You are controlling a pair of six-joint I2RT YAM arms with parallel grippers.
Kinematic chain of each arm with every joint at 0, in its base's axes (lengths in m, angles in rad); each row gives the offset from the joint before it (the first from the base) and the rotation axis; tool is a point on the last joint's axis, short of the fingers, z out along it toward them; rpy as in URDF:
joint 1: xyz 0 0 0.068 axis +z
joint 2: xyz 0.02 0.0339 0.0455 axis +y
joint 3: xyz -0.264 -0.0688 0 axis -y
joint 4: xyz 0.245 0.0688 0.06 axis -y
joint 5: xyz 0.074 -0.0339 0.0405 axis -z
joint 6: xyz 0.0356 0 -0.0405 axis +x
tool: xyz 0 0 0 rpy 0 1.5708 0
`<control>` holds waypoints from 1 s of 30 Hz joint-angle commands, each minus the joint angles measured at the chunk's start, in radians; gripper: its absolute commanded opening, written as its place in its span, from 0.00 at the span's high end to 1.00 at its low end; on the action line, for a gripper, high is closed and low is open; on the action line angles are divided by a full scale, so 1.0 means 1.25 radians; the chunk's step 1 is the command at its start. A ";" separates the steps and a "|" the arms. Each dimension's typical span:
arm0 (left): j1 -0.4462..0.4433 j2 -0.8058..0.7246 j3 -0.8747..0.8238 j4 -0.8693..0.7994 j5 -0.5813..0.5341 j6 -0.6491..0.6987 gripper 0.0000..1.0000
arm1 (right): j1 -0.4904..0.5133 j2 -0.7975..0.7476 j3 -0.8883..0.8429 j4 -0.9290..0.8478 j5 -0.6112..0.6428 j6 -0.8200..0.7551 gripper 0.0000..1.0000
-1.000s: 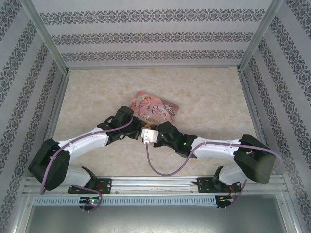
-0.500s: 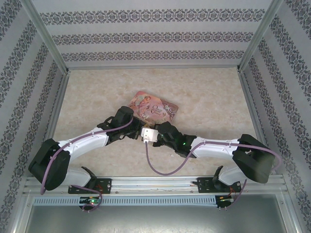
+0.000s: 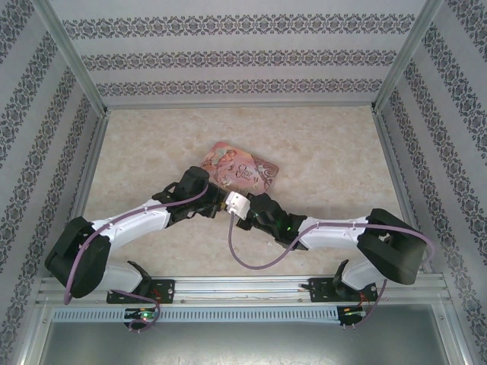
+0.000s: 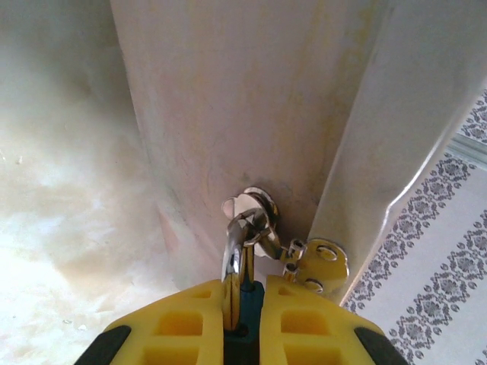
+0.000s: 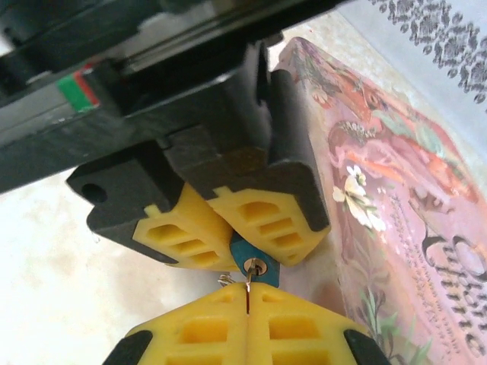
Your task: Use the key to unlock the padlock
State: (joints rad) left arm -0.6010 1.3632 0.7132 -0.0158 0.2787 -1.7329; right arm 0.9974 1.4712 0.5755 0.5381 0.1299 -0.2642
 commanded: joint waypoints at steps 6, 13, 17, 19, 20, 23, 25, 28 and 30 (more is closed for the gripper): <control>-0.025 0.011 0.003 0.071 0.038 -0.016 1.00 | 0.010 0.053 -0.022 0.155 -0.044 0.150 1.00; -0.027 0.031 0.002 0.064 0.028 0.013 0.97 | 0.009 0.068 -0.075 0.193 -0.040 0.151 1.00; -0.027 0.031 -0.001 0.033 -0.003 0.038 0.88 | 0.010 0.087 -0.104 0.237 -0.059 0.181 1.00; -0.027 0.027 -0.006 0.017 -0.023 0.048 0.82 | 0.008 0.098 -0.117 0.258 -0.063 0.197 1.00; -0.028 0.023 -0.009 0.008 -0.034 0.052 0.80 | 0.008 0.105 -0.124 0.268 -0.067 0.205 1.00; -0.026 0.015 -0.009 -0.021 -0.055 0.068 0.70 | 0.008 0.119 -0.138 0.286 -0.071 0.225 1.00; -0.023 0.006 -0.006 -0.045 -0.067 0.081 0.63 | 0.007 0.123 -0.151 0.302 -0.068 0.239 1.00; -0.019 -0.018 0.001 -0.098 -0.106 0.112 0.53 | -0.004 0.121 -0.171 0.327 -0.086 0.272 1.00; -0.017 -0.046 0.013 -0.138 -0.141 0.150 0.48 | -0.014 0.114 -0.181 0.344 -0.099 0.303 1.00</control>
State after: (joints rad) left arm -0.6224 1.3598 0.6983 -0.0841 0.2016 -1.6192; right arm 0.9916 1.6157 0.3725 0.9012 0.0582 0.0368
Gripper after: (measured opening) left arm 0.505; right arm 0.043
